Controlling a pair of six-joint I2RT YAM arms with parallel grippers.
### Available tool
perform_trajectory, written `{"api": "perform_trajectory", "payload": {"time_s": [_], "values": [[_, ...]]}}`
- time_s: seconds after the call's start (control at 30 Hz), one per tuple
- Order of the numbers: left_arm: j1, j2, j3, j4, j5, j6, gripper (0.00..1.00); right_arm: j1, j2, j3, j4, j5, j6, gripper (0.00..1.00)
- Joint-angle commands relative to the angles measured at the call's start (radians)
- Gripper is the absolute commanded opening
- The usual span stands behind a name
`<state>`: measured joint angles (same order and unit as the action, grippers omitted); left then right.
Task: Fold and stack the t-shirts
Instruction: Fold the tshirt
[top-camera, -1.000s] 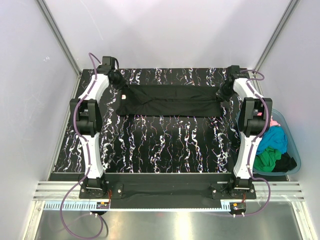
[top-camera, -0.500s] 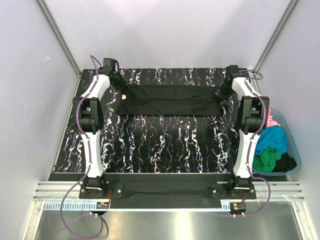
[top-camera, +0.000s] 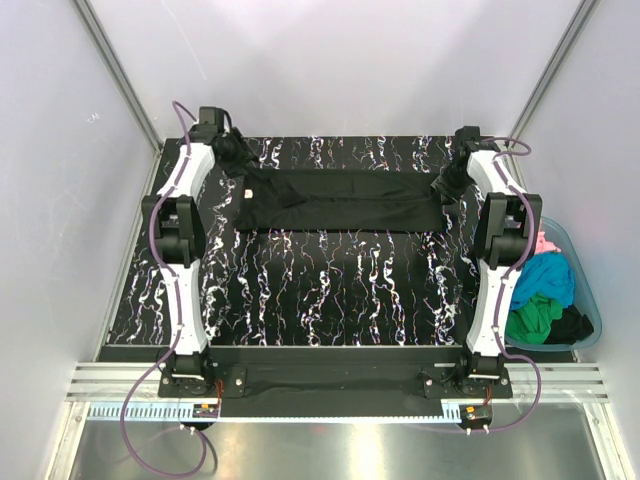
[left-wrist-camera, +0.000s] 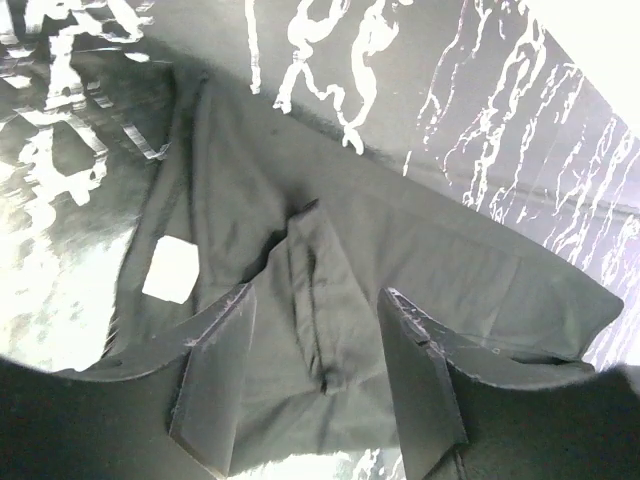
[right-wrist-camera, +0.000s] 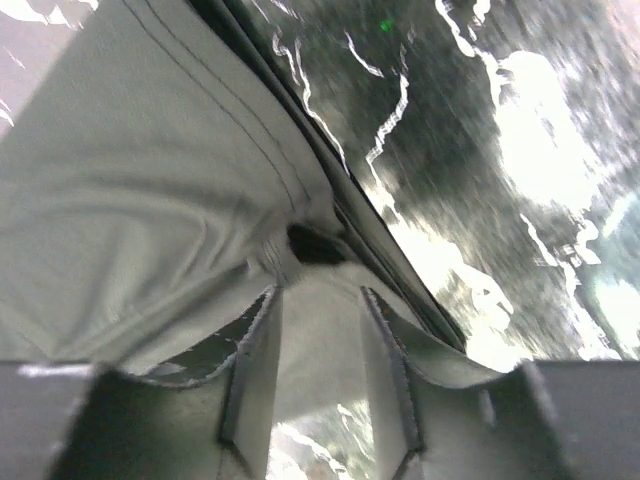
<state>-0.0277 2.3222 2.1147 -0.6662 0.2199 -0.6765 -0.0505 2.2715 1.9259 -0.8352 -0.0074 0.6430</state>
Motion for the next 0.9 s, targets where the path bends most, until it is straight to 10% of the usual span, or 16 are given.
{"api": "perform_trajectory", "payload": {"time_s": [0.0, 0.37, 0.87], "values": [[0.026, -0.157, -0.008, -0.104, -0.054, 0.043, 0.57, -0.003, -0.109, 0.012, -0.068, 0.021, -0.017, 0.41], [0.028, -0.517, -0.726, 0.02, -0.047, 0.147, 0.56, 0.014, -0.191, -0.208, 0.007, -0.071, -0.04, 0.22], [0.026, -0.411, -0.796, 0.137, -0.09, 0.112, 0.57, 0.014, -0.099, -0.315, 0.111, -0.002, -0.068, 0.2]]}}
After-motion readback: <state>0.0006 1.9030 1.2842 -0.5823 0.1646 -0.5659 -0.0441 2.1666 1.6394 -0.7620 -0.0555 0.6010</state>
